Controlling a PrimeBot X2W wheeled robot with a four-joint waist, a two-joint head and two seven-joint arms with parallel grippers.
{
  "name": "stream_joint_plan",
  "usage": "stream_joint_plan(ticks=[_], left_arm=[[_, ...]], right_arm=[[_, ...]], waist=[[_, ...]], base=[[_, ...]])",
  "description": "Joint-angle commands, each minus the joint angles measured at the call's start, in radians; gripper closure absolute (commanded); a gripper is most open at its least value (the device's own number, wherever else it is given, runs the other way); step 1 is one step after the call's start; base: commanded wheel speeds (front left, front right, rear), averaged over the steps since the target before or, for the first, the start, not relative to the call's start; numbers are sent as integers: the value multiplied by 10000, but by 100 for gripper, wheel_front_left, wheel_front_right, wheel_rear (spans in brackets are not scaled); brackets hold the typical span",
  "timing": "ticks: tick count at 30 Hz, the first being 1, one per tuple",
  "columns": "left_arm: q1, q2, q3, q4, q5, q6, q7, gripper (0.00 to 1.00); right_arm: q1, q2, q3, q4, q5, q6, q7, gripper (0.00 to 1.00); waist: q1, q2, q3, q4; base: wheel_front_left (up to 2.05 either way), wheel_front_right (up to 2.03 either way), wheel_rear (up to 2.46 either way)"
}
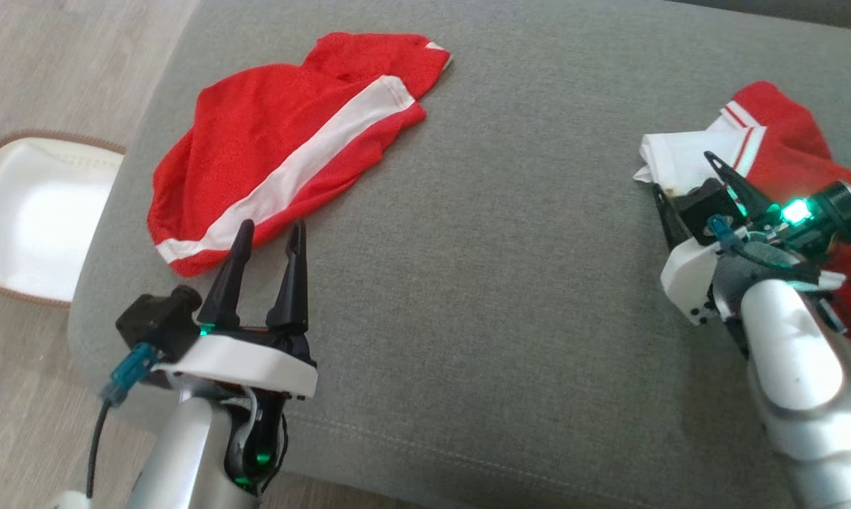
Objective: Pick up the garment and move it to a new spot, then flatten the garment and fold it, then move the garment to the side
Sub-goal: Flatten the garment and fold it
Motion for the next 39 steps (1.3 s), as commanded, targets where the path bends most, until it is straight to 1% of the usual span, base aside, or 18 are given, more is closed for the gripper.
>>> stream_joint_plan(ticks=[1, 6, 9, 10, 11, 14, 20, 26, 30, 33, 37, 38, 39], left_arm=[[-443, 78, 321, -311, -53, 20, -91, 0], [-468, 78, 259, -334, -111, 27, -91, 0], [-505, 78, 261, -326, -120, 26, -91, 0], [-513, 78, 264, -315, -112, 29, -91, 0], [-518, 78, 268, -303, -100, 32, -91, 0], [-518, 78, 298, -270, -49, 32, -91, 0], [-465, 78, 333, -235, 78, 17, -91, 0], [-307, 78, 397, -215, 190, 13, -92, 0], [-227, 78, 494, -307, 296, 18, -92, 0], [-177, 78, 575, -422, 352, 4, -92, 0], [-140, 78, 644, -567, 417, -7, -92, 0], [-140, 78, 644, -567, 417, -7, -92, 0], [-129, 78, 651, -600, 425, -10, -92, 0]], right_arm=[[-352, -79, 195, -206, -91, 65, 37, 0], [-715, -316, 182, 471, -366, 65, 315, 0], [-910, -270, 39, 675, -367, 65, 217, 0], [-946, -217, -43, 726, -353, 65, 209, 56], [-970, -167, -97, 772, -360, 65, 188, 100], [-991, -3, -251, 903, -323, 65, 7, 100], [-954, 387, -535, 900, -277, 65, -809, 100], [-667, 838, -894, 578, 134, 65, -1570, 100], [-330, 1161, -1270, -210, 718, 65, -2183, 100], [94, 1379, -1575, -973, 1384, 65, -2507, 100], [937, 1497, -1792, -2239, 2015, 65, -2802, 100], [937, 1497, -1792, -2239, 2015, 65, -2802, 100], [1216, 1508, -1798, -2541, 2198, 65, -2840, 100]], waist=[[-1, 0, 63, 64], [-1, 0, 189, 188], [-1, 0, 238, 198], [-1, 0, 239, 185], [-1, 0, 230, 163], [-1, 0, 177, 60], [-1, 0, -56, -197], [-1, 0, -393, -481], [-1, 0, -606, -767], [-1, 0, -752, -1059], [-1, 0, -919, -1497], [-1, 0, -919, -1497], [-1, 0, -959, -1605]], base=[[0, 0, 0], [0, 0, 0], [0, 0, 0], [0, 0, 0], [0, 0, 0], [0, 0, 0], [0, 0, 0], [0, 0, 0], [0, 0, 0], [0, 0, 0], [0, 0, 0], [0, 0, 0], [0, 0, 0]])
